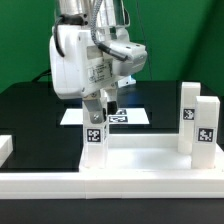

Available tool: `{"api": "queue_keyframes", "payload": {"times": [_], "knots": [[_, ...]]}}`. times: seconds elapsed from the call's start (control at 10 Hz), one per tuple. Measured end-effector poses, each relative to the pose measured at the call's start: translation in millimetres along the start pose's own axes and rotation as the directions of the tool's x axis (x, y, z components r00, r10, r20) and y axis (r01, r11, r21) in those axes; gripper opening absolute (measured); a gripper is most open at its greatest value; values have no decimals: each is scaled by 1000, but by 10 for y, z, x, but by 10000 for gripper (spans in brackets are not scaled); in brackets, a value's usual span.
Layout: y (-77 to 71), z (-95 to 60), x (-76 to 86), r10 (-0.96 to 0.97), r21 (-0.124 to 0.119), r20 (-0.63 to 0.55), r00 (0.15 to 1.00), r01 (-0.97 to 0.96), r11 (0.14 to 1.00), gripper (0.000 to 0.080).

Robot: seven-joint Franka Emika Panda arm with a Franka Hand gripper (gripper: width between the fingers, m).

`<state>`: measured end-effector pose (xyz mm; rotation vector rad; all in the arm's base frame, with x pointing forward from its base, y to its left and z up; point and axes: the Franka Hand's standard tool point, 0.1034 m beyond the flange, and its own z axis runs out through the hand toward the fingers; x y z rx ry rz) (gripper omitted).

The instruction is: Assemble desk

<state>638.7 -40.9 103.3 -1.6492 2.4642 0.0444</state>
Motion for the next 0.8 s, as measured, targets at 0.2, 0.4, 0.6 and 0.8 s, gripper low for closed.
{"api": "queue_keyframes", "payload": {"times": [0.2,0.4,0.6,0.8], "knots": [[0,-1,-6,-7,0,0,1000,7,1000,617],[-66,-242,-163,-33,27,27,999,32,999,639],[-144,-518,-248,-63,59,52,997,60,996,648],[-132,-463,-236,-63,56,47,997,60,997,648]]}}
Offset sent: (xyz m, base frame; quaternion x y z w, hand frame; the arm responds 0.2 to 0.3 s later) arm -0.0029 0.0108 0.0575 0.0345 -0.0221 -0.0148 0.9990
